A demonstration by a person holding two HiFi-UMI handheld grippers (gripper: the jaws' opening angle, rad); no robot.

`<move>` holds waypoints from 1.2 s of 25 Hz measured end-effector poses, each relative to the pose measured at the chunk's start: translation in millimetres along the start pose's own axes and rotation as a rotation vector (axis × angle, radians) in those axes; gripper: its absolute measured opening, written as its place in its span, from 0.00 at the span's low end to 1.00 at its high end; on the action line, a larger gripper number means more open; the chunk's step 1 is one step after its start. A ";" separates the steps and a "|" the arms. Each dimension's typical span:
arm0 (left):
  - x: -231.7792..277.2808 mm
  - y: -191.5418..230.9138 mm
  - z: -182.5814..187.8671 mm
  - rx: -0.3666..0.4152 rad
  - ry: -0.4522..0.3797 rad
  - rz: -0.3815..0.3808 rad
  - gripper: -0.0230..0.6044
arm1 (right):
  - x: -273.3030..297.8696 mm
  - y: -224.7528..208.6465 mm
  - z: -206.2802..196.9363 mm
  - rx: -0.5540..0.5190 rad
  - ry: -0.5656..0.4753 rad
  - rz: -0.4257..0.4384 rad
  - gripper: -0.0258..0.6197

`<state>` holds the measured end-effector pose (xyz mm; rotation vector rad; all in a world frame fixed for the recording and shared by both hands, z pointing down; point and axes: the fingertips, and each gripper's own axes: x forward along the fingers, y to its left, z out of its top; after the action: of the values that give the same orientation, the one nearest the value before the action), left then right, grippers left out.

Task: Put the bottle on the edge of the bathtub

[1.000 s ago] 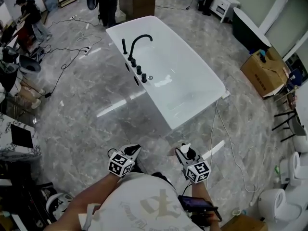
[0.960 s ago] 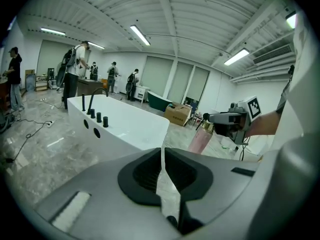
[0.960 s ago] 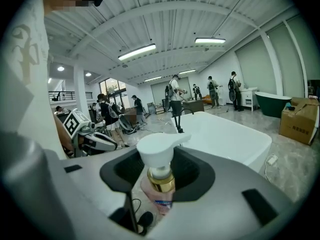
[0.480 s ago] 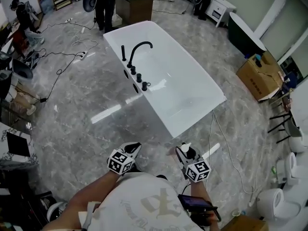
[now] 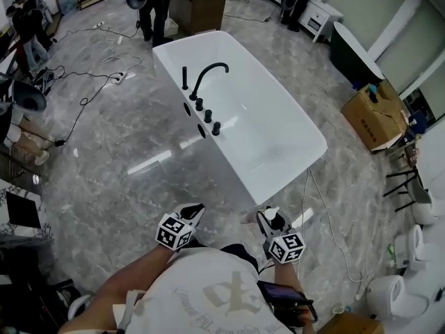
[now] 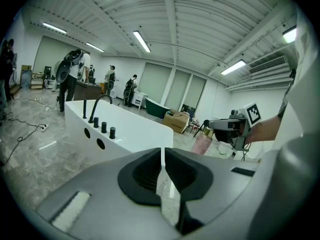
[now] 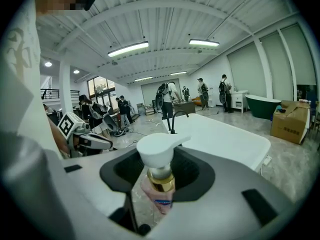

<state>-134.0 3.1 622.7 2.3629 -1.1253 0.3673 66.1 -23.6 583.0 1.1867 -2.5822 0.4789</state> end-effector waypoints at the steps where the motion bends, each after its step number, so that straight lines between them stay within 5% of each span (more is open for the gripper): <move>1: -2.3 4.0 0.3 -0.004 0.000 0.005 0.08 | 3.7 1.1 1.7 0.000 0.002 0.003 0.28; 17: -34.8 70.8 -11.9 -0.098 0.023 0.159 0.08 | 94.4 17.8 5.0 -0.015 0.070 0.146 0.28; 30: 18.5 121.0 40.7 -0.083 0.032 0.181 0.08 | 178.2 -16.4 39.2 -0.042 0.090 0.234 0.28</move>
<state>-215.8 -95.9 634.8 2.1830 -1.3182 0.4113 -37.8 -171.0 615.3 0.8328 -2.6506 0.5104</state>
